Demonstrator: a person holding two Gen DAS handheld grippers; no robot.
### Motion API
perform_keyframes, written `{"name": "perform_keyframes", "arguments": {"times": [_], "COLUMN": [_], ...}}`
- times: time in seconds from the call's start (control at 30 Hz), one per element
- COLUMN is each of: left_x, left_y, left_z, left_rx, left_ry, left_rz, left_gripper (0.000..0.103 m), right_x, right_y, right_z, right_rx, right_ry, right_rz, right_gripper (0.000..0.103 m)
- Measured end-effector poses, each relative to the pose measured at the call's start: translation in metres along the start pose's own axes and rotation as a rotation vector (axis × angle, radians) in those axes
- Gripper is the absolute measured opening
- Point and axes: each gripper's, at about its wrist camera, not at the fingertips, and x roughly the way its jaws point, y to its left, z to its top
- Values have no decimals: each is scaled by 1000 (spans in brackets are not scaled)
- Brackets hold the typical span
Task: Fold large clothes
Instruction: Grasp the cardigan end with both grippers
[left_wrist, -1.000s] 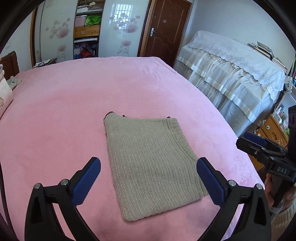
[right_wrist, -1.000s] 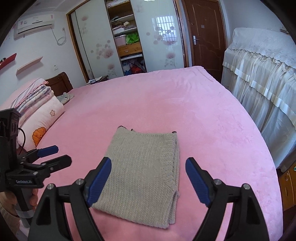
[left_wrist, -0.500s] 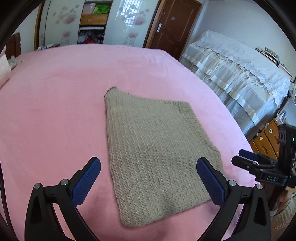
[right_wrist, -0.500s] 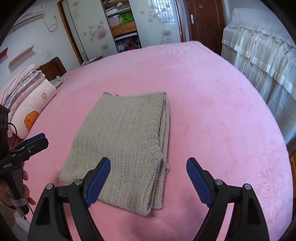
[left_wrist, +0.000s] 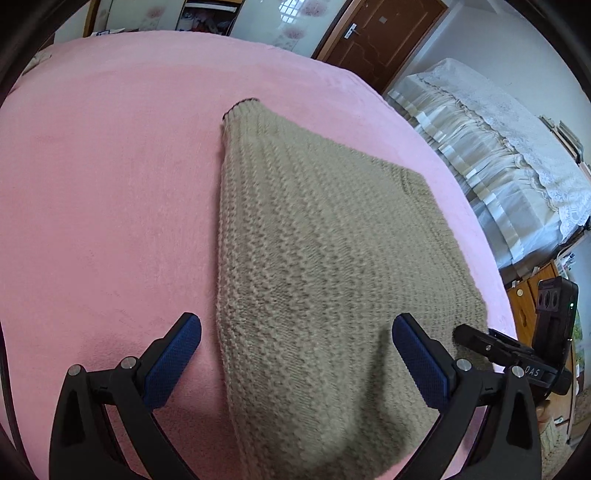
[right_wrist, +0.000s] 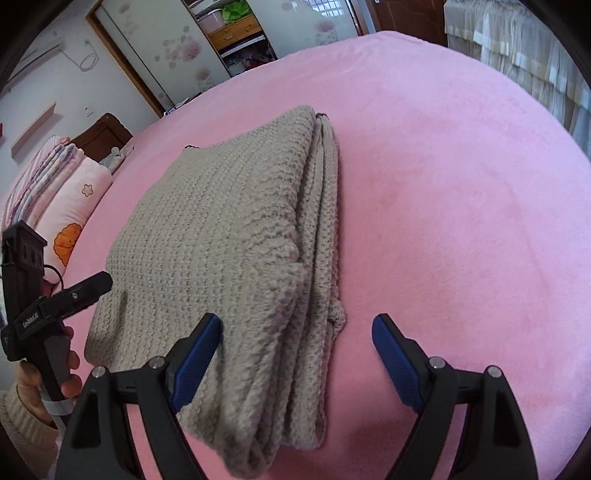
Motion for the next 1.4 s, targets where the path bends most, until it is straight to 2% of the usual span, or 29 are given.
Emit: {"name": "perform_keyframes", "arguments": {"times": [0.43, 0.53, 0.7, 0.8, 0.97, 1.07, 1.1, 1.2, 1.27, 1.3, 1.37, 1.4], "left_x": [36, 38, 43, 45, 52, 53, 54, 54, 53, 51, 44, 40], "left_y": [17, 14, 7, 11, 6, 8, 9, 11, 6, 3, -9, -14], "left_z": [-9, -9, -4, 0, 3, 3, 3, 6, 7, 7, 7, 7], "left_rx": [-32, -2, 9, -2, 36, 20, 16, 13, 16, 28, 78, 104], "left_ry": [82, 91, 113, 137, 144, 147, 151, 154, 152, 144, 114, 103], "left_rz": [-73, -58, -58, -74, -53, -68, -73, -83, -57, -34, 17, 28], "left_gripper": [103, 103, 103, 103, 103, 103, 103, 103, 103, 103, 96, 85], "right_x": [32, 33, 33, 33, 44, 48, 47, 44, 39, 36, 30, 27], "right_y": [-17, -17, -30, -36, -33, -27, -26, -26, -29, -27, -23, -19], "right_z": [9, 8, 9, 10, 21, 23, 22, 18, 16, 15, 14, 13], "right_rx": [27, 20, 32, 53, 62, 56, 58, 68, 78, 70, 56, 55], "right_ry": [18, 20, 28, 52, 94, 90, 81, 65, 63, 52, 38, 26], "right_rz": [182, 208, 237, 259, 282, 266, 266, 293, 314, 305, 287, 284], "right_gripper": [84, 77, 75, 78, 91, 90, 89, 70, 59, 57, 53, 52]}}
